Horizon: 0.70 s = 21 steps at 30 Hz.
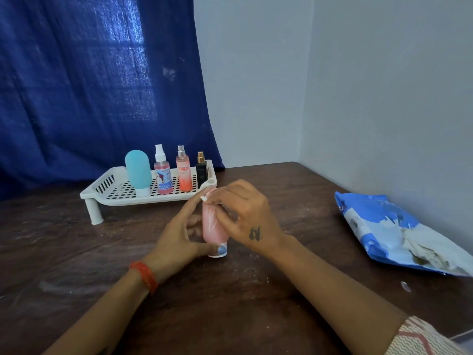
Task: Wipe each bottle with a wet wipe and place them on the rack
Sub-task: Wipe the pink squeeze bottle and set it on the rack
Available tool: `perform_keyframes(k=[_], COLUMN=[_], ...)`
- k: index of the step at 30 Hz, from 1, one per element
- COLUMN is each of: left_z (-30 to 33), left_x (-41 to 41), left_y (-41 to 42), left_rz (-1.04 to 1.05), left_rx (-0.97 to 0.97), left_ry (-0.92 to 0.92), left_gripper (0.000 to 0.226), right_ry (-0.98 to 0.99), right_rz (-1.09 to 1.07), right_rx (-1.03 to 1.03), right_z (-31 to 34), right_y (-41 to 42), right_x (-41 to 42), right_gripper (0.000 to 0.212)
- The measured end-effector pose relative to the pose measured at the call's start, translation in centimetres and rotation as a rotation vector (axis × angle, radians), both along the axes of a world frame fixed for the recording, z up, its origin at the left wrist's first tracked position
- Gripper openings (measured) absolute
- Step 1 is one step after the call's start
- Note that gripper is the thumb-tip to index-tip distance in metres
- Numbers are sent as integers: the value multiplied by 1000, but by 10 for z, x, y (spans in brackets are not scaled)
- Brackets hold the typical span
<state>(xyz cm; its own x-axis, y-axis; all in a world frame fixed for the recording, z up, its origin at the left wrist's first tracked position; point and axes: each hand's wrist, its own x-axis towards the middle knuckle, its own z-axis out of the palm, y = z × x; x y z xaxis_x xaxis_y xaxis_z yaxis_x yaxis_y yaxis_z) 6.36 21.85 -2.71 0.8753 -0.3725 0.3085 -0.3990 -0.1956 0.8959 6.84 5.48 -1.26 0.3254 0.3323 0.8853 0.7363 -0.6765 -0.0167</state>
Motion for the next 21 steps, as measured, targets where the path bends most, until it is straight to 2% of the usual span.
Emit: perform_keyframes(k=[9,13,17,21], left_z=[0,-1,0,-1], left_x=[0,1,1,2], left_y=[-1,0,-1,1], left_rz=[6,26,5,-6], left_rx=[-5,17,-12,-10], left_ry=[-13,3,-8,-14], left_gripper=[103,106,103,107], right_ry=[-10,-46,-4,23], right_rz=[-144,-56,34,26], right_rx=[120,20,-76,25], right_z=[-2,0,2,1], right_y=[-2,4,-4,-14], right_x=[4,2,-1,4], right_gripper=[20,23,16,15])
